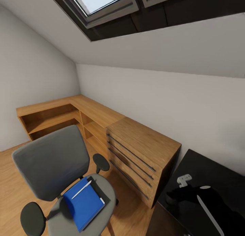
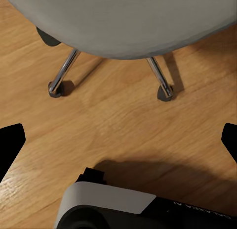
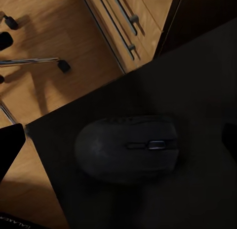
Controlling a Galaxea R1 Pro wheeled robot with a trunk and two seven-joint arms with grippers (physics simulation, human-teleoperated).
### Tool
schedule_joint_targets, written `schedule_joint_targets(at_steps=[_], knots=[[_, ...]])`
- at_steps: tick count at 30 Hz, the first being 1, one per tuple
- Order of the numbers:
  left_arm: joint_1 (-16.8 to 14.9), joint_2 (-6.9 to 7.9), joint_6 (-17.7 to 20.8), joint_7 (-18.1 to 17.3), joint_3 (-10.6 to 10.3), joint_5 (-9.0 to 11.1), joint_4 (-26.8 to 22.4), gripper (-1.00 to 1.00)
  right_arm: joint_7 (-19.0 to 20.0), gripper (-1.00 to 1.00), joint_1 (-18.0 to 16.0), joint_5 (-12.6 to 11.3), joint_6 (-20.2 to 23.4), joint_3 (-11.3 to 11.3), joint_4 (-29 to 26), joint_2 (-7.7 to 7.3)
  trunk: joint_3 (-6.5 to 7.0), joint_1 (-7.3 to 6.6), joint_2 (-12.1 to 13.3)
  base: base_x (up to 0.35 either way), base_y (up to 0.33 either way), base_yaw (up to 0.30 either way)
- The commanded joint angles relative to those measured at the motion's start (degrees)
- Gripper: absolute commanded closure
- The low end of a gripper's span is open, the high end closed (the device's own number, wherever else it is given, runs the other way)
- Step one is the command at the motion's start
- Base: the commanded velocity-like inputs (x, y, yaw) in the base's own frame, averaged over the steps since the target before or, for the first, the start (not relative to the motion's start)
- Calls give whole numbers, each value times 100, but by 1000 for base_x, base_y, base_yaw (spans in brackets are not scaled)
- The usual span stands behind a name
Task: In the bedroom, organize the workspace by keeping the computer under the desk, ensuring the monitor is on the desk, placing the keyboard on the desk next to the monitor, placing the mouse on the desk next to the keyboard, moving the folder from the swivel chair onto the desk next to the mouse, stacking the notebook on top of the folder with the pen on top of the notebook, and positioning the swivel chair next to the desk.
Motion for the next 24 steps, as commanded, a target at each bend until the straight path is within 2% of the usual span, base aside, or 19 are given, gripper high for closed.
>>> schedule_joint_targets(at_steps=[1, 13, 24], knots=[[-3, -1, -18, 25, -11, 2, 3, -100, -20, -100, -5, -50, 40, 10, -33, -5, -2, 1, -5, 0, 0, -32], [-3, 6, -18, 25, -3, 4, 3, -100, -21, -100, -2, -62, 68, 45, -173, 3, 67, 1, -5, 0, 0, -112], [-3, 7, -18, 25, -2, 11, 4, -100, -20, -100, -2, -55, 69, 42, -176, 4, 75, 1, -5, 0, 0, -22]])
